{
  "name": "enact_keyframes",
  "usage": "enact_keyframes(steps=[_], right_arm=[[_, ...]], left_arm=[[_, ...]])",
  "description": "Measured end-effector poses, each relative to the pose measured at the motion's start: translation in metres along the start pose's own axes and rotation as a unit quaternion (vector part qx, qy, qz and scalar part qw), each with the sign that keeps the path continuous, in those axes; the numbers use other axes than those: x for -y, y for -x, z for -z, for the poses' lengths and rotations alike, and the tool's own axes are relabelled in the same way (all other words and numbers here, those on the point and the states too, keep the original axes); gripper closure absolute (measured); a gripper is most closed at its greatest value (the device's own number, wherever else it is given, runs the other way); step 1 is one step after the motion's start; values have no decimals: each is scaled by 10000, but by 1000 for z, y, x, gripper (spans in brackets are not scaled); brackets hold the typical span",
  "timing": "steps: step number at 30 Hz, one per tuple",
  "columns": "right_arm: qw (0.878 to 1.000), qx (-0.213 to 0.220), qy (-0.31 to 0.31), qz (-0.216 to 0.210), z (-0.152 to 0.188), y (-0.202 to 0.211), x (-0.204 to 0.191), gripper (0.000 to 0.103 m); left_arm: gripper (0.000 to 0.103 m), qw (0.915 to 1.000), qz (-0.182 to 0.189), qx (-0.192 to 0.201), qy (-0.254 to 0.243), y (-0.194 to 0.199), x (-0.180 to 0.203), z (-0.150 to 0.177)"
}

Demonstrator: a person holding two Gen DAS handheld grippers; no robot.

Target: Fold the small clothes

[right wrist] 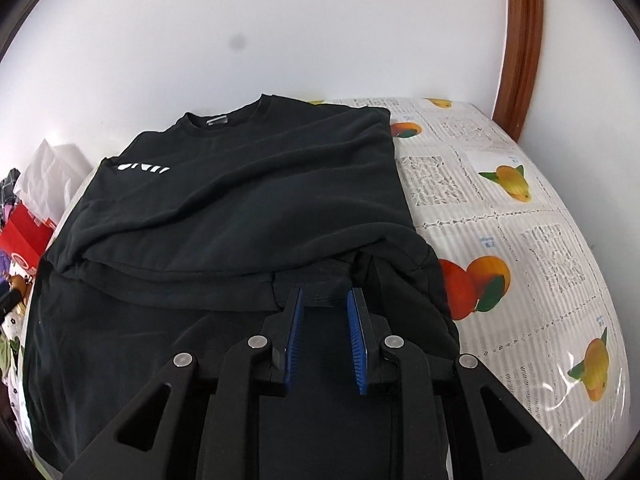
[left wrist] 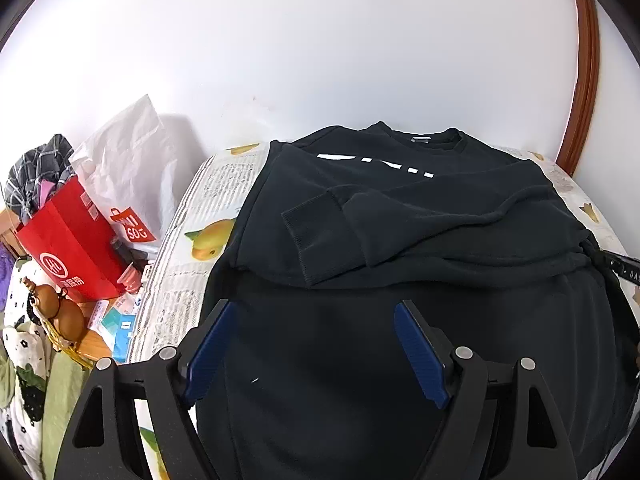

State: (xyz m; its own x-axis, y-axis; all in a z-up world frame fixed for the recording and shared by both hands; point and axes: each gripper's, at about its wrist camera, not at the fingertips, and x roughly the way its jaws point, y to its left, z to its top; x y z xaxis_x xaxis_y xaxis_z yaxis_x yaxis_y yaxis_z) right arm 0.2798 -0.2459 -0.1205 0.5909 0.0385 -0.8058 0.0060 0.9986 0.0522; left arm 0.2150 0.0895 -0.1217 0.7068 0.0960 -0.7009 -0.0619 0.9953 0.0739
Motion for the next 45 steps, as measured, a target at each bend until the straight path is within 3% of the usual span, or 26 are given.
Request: enact_keyframes(steps=[18,26,28,33,39,45], right_arm=[[9999,-128,-39,92,2,-36,-2,79],[9994,-81,-331,-33,2,-42,7,77],[9992,-72,-384,-68,2,-42,9,78],[9994,-13,-332,92,1,-40,8,96],[9974,67,-663,-281,-6,-32,23,98],[9987,181,-478,-64,-12,-29,19,98]], left_arm=[[38,9981,-82,-564,-218,-82,2,-19],[38,9966,-46,-638,-511,-103,13,-21],[45,9964,-70,-590,-612,-103,18,-23],[84,9946,-280,-493,-865,-102,24,-31],[88,9967,-142,-215,-773,-81,6,-43],[88,9972,-252,-282,-640,-84,-12,-42]])
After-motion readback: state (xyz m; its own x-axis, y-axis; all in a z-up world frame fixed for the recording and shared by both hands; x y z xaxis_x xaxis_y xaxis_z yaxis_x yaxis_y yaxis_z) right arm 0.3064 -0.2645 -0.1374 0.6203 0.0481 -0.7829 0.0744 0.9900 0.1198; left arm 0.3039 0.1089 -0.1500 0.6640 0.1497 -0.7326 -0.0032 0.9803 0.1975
